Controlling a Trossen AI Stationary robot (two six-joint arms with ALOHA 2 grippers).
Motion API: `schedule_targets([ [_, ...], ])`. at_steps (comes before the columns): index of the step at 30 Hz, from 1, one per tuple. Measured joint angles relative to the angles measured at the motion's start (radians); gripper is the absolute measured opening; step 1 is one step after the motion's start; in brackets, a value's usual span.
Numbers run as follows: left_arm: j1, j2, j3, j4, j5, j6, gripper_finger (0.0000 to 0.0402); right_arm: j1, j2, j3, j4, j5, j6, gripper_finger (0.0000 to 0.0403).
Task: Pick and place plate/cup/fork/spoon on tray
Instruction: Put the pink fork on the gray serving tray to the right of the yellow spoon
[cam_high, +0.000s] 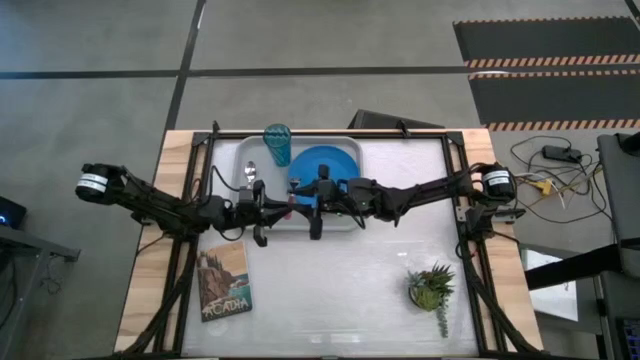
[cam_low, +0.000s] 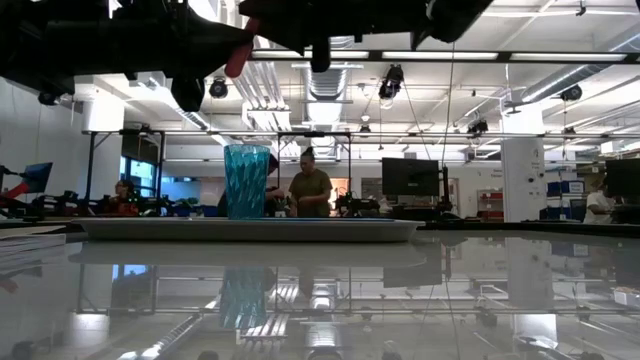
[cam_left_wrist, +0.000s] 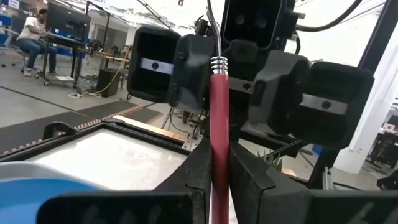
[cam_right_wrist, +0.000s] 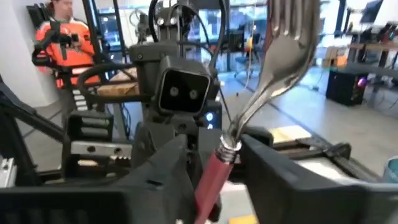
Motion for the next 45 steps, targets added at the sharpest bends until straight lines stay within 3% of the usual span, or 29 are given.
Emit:
schedule_targets([
  [4,0.000,-0.005,-0.002,0.002,-0.001,0.012,0.0019,0.000,0.002,0.034,-0.065,-0.007,0.022,0.0045],
  [6,0.000,-0.005,-0.004,0.004,0.004,0.036,0.0020,0.000,0.002,0.043,-0.077,-0.009,0.036,0.0027],
  [11,0.000,-0.025,-0.008,0.000,-0.002,0.052,0.0028,-0.035,-0.002,0.070,-0.125,-0.076,0.135,0.0026],
  [15,0.003,-0.084,-0.013,-0.062,-0.011,0.136,0.0066,-0.092,-0.001,0.117,-0.218,-0.167,0.257,0.0024],
  [22,0.001,-0.281,-0.013,-0.329,-0.057,0.240,0.0142,-0.206,0.000,0.199,-0.424,-0.230,0.410,0.0024],
  [28,0.001,-0.445,-0.013,-0.458,-0.123,0.363,0.0166,-0.262,0.027,0.197,-0.529,-0.259,0.604,0.0024],
  [33,0.001,-0.565,-0.004,-0.454,-0.227,0.491,0.0167,-0.262,0.124,0.191,-0.556,-0.257,0.806,0.0024],
  [37,0.000,-0.636,-0.011,-0.466,-0.230,0.489,0.0167,-0.244,0.240,0.222,-0.465,-0.258,0.906,0.0025],
  [45,0.000,-0.698,-0.011,-0.509,-0.219,0.472,0.0167,-0.222,0.482,0.493,-0.472,-0.262,0.945,0.0026],
])
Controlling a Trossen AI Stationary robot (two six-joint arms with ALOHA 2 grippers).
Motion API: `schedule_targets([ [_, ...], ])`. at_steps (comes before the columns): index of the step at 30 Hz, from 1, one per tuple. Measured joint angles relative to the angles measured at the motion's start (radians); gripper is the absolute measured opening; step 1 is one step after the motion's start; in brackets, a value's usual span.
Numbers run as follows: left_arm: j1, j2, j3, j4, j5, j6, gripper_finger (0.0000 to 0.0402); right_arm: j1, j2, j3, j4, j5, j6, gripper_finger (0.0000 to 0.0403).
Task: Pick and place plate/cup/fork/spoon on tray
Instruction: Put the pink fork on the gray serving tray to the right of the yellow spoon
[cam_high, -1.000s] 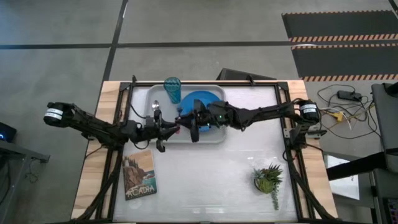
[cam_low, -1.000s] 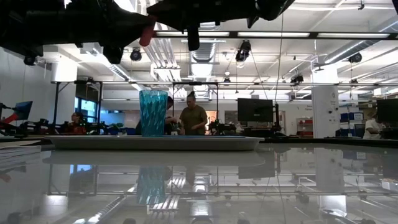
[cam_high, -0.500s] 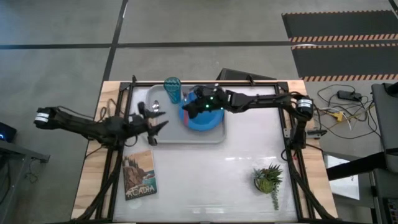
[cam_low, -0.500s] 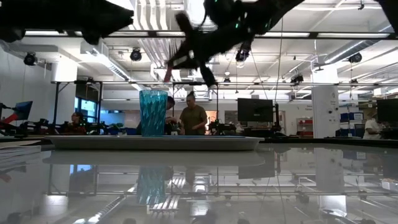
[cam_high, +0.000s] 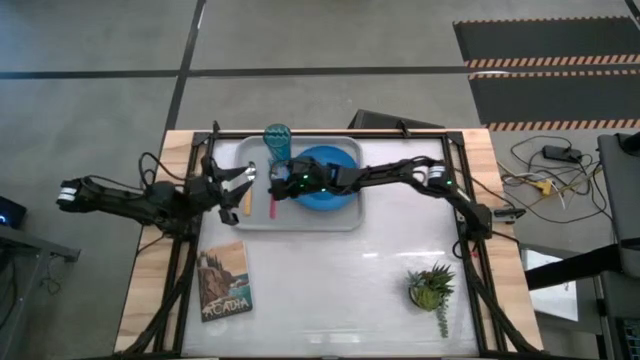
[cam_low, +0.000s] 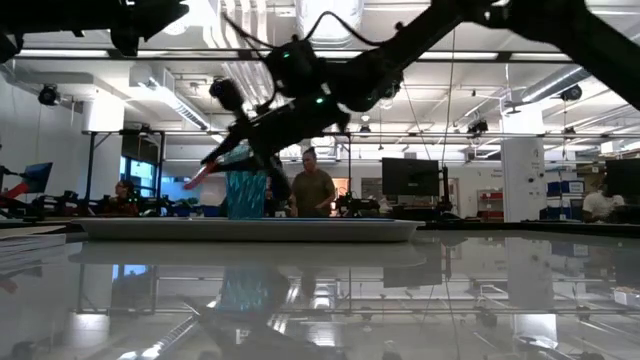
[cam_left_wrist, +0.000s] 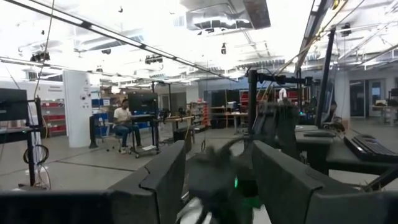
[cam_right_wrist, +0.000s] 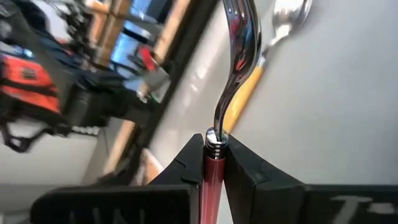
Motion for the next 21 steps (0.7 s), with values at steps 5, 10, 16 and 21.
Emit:
schedule_targets([
  [5,0.000,-0.016,-0.001,-0.013,0.001,-0.001,0.0167,0.007,0.108,0.184,-0.197,0.010,-0.078,0.0027],
  [10,0.000,-0.027,-0.001,-0.041,0.003,-0.007,0.0167,0.017,0.164,0.318,-0.296,0.011,-0.112,0.0027],
  [16,-0.001,-0.026,-0.001,-0.040,0.004,-0.009,0.0167,0.024,0.182,0.361,-0.401,0.070,-0.128,0.0036],
  [21,-0.001,-0.024,-0.001,-0.037,0.004,-0.032,0.0167,0.028,0.176,0.357,-0.411,0.113,-0.143,0.0075],
])
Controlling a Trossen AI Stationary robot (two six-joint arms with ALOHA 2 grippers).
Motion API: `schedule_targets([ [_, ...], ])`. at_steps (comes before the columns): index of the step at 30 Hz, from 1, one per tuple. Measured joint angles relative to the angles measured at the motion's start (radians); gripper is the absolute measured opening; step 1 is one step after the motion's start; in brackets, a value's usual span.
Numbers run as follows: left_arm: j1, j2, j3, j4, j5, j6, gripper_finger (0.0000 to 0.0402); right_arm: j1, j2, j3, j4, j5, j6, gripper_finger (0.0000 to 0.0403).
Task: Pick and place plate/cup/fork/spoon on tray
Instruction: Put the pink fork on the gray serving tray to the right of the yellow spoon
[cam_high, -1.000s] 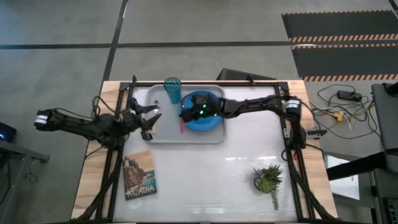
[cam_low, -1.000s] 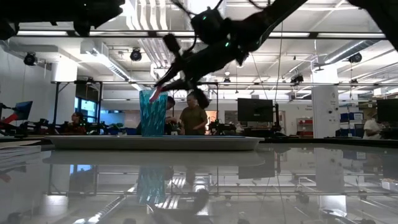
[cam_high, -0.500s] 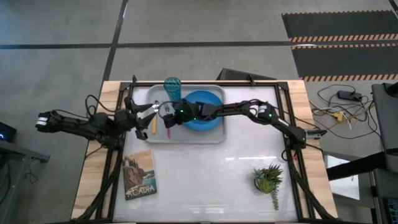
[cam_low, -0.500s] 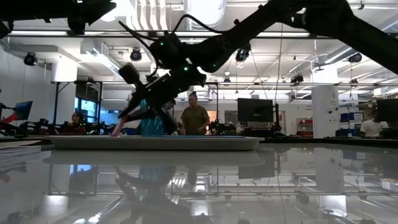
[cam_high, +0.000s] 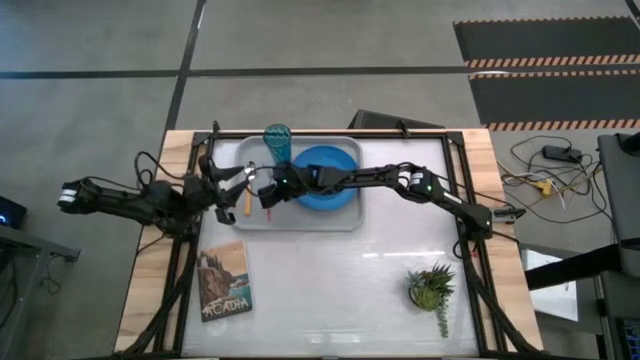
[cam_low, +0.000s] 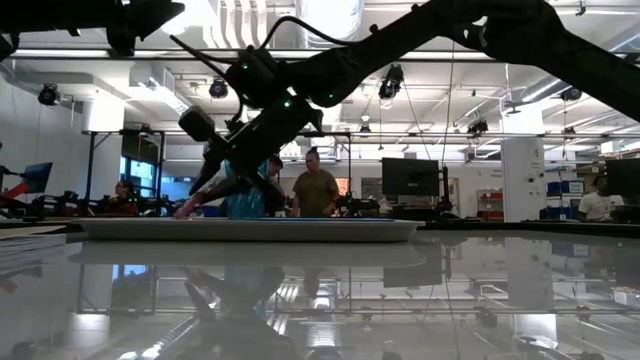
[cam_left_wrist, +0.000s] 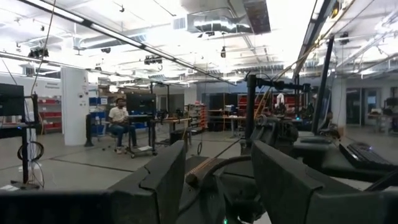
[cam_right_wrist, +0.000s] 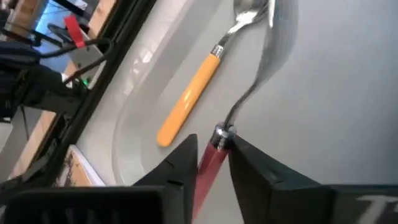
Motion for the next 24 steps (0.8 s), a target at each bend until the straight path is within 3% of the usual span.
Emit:
schedule_targets([
  [9,0.000,-0.004,0.000,0.001,0.000,-0.004,0.0167,0.000,-0.002,0.000,-0.004,0.000,-0.030,0.0140],
  [17,0.000,-0.001,0.000,-0.001,0.001,-0.006,0.0167,0.001,-0.012,0.005,-0.027,-0.085,-0.059,0.0155],
  [20,0.000,0.008,0.000,-0.022,0.001,-0.059,0.0167,0.007,-0.049,0.005,-0.093,-0.088,-0.115,0.0150],
  [24,0.000,0.019,0.000,-0.102,0.000,-0.156,0.0166,0.033,-0.130,0.004,-0.326,-0.054,-0.247,0.0135],
])
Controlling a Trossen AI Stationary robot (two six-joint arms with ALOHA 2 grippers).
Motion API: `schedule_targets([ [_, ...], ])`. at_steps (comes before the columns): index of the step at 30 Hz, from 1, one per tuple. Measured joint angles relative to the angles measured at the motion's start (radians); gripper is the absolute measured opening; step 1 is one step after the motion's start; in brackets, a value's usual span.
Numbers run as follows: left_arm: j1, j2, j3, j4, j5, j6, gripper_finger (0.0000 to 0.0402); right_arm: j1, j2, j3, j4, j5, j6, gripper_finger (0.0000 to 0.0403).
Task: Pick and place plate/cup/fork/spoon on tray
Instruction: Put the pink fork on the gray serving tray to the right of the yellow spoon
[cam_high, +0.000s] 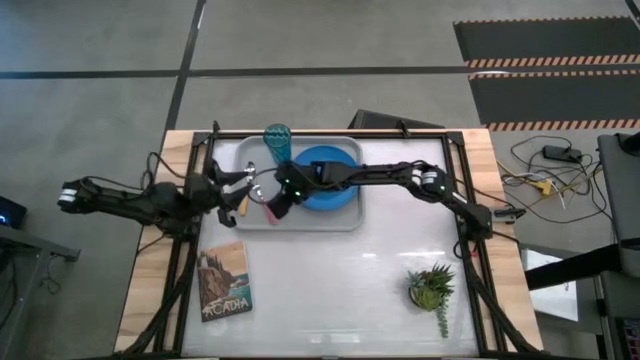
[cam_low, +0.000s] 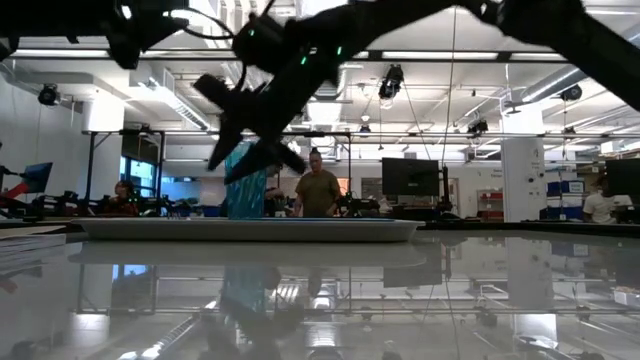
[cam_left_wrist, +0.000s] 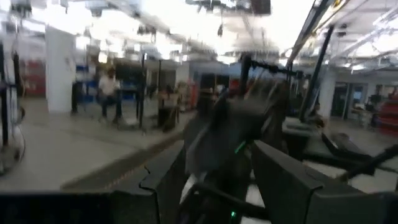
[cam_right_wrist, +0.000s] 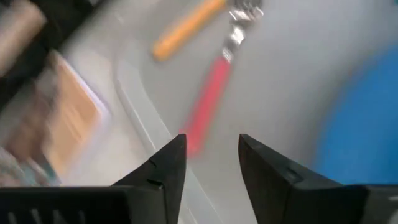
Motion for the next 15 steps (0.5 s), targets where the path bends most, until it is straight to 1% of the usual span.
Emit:
schedule_targets([
  [1,0.000,0.007,0.001,-0.027,-0.006,-0.029,0.0166,0.012,-0.027,-0.005,-0.063,0.032,-0.036,0.0130],
  [4,0.000,0.034,0.017,-0.185,-0.058,-0.146,0.0160,0.059,-0.107,-0.023,-0.238,0.148,-0.138,0.0111],
  [6,0.003,0.061,0.039,-0.329,-0.102,-0.257,0.0145,0.094,-0.167,-0.049,-0.331,0.206,-0.191,0.0097],
  [8,0.005,0.098,0.069,-0.480,-0.129,-0.384,0.0120,0.130,-0.239,-0.092,-0.381,0.227,-0.221,0.0080],
  [11,0.013,0.181,0.130,-0.680,-0.129,-0.577,0.0064,0.178,-0.360,-0.198,-0.376,0.236,-0.240,0.0055],
  [13,0.017,0.261,0.158,-0.781,-0.129,-0.692,0.0020,0.204,-0.440,-0.276,-0.357,0.239,-0.252,0.0040],
  [15,0.025,0.347,0.189,-0.860,-0.115,-0.772,0.0008,0.228,-0.527,-0.362,-0.310,0.258,-0.257,0.0028],
])
